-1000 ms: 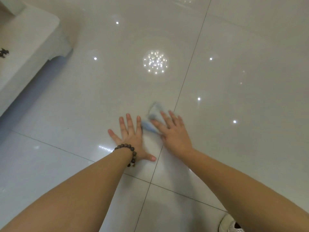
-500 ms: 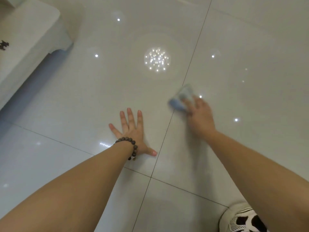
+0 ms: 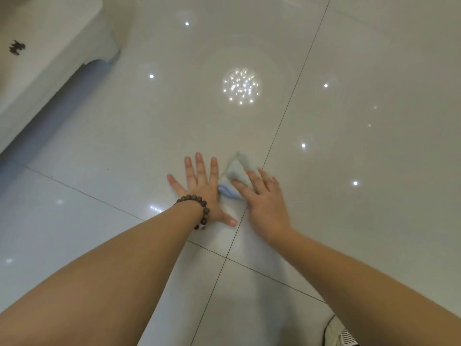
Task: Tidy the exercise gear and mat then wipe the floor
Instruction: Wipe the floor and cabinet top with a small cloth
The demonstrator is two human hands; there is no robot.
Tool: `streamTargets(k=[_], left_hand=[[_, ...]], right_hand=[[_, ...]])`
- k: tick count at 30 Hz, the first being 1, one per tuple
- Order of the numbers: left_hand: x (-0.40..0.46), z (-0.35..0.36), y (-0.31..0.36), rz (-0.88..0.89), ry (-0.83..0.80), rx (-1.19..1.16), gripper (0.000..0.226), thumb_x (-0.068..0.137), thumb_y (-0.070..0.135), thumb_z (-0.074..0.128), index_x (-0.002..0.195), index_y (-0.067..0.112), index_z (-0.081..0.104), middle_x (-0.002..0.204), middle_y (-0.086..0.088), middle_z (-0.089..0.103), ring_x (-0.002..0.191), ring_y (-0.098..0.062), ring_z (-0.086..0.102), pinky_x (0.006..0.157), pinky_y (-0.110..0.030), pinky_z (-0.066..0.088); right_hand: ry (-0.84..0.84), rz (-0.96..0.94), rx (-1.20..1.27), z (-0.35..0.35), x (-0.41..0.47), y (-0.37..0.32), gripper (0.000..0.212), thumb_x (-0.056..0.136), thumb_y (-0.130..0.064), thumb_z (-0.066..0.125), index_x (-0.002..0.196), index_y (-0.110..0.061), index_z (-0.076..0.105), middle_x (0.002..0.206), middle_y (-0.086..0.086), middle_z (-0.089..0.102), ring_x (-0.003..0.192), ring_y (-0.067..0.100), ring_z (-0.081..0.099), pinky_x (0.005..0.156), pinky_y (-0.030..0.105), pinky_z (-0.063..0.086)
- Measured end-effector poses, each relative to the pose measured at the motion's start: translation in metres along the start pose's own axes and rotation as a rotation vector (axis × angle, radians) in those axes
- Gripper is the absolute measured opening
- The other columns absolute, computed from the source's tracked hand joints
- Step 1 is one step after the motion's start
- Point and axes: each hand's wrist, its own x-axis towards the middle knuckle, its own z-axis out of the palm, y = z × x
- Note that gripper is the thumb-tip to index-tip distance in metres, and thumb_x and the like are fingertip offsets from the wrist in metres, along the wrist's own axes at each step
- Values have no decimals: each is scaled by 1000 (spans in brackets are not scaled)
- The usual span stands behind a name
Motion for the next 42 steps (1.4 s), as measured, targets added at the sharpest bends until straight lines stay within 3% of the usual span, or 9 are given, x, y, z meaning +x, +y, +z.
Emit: streamTargets(k=[2,9,15,19,25,32,36,38,42], left_hand=[[-1,-1,0,0,4,-1,159,43,86,67,131,22,-48,135,-13,-56,125,-38,-49,100,-75,-12],[-6,1,-1,39,55,-34,160,41,84,70,136,22,-44,140,-12,-52,128,-36,-47,98,-74,-17],[-33,3,-38,141,106,-124,137,63,71,71,149,14,-20,156,-7,-30,143,-24,-27,115,-57,-8],[-68,29,-73,15,147,-54,145,55,85,61,145,17,-29,152,-9,-37,140,-27,-33,112,-62,-6],[-65,57,-77,-44,24,-2,160,38,94,57,126,16,-52,135,-12,-56,129,-35,-46,105,-73,-10],[-60,61,-77,-66,15,1,161,38,96,53,129,8,-47,137,-15,-55,125,-35,-50,103,-72,-14],[-61,58,-77,-58,13,-28,165,37,94,58,129,7,-48,139,-13,-53,127,-35,-48,102,-71,-15],[-61,58,-77,-52,8,-34,165,37,94,58,131,7,-47,139,-13,-53,127,-35,-49,102,-72,-15],[-63,57,-78,-48,0,-32,162,40,95,55,130,6,-47,136,-14,-55,126,-37,-49,102,-72,-14]], right_hand=[[-75,-113,-6,-17,11,31,54,89,-22,27,137,-33,49,150,7,38,137,36,32,113,49,21],[15,421,-67,-28,73,38,64,94,-14,42,150,-34,19,160,9,8,145,34,7,117,46,11],[-176,-110,34,-11,-29,2,52,96,-21,46,145,-36,34,159,3,15,146,30,8,118,46,9],[77,346,51,-44,-40,76,64,79,-56,38,138,-31,48,149,16,34,137,38,28,114,47,22],[6,600,-18,-24,-15,47,65,91,-65,31,150,-43,11,160,-1,-10,146,28,-12,116,55,-4],[-23,-241,-96,30,20,-85,52,89,-59,34,135,-40,49,150,0,39,139,32,32,110,58,22],[54,380,33,-2,94,-18,55,93,-56,26,146,-41,26,160,-2,9,146,30,7,115,55,10],[50,447,68,1,93,-47,50,98,-47,29,147,-41,22,161,-2,2,146,31,-3,115,55,0],[-64,-266,-84,29,7,-80,49,94,-39,35,143,-38,36,157,4,25,144,35,16,115,57,13]])
